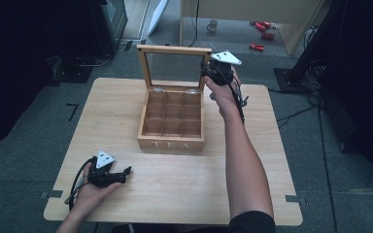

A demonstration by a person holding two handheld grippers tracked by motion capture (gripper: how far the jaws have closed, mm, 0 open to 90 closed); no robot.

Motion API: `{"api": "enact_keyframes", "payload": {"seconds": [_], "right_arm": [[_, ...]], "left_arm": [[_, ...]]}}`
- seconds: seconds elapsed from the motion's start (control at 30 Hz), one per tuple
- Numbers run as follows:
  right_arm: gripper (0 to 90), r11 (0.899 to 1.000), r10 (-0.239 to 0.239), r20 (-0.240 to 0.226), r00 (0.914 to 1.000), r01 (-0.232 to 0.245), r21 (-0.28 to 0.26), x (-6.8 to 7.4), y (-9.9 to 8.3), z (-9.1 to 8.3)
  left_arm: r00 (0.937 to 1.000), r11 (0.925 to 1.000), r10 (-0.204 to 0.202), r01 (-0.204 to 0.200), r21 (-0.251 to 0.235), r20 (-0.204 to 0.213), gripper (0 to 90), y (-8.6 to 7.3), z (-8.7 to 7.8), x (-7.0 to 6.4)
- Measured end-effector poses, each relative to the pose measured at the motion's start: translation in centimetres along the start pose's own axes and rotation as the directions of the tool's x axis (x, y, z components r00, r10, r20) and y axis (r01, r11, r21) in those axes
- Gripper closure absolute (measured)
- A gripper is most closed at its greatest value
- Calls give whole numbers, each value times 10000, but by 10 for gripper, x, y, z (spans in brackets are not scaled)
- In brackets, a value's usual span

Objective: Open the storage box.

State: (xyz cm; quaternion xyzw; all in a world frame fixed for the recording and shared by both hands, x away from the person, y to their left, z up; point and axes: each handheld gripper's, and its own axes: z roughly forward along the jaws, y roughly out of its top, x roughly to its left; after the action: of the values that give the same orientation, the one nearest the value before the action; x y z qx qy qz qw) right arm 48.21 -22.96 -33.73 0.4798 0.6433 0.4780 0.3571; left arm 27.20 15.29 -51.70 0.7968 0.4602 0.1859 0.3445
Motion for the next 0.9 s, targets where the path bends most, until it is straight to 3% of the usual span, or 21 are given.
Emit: {"api": "enact_keyframes", "payload": {"seconds": [0.57,0.9], "right_arm": [[666,9935,942,630,9936,-978,576,-8,21,40],[668,9931,923,1010,9906,-989,625,-8,22,52]], "left_arm": [[10000,10000,55,-55,0,-41,212,0,0,-1],[9999,9999,120,-120,20,-98,213,0,0,-1]]}}
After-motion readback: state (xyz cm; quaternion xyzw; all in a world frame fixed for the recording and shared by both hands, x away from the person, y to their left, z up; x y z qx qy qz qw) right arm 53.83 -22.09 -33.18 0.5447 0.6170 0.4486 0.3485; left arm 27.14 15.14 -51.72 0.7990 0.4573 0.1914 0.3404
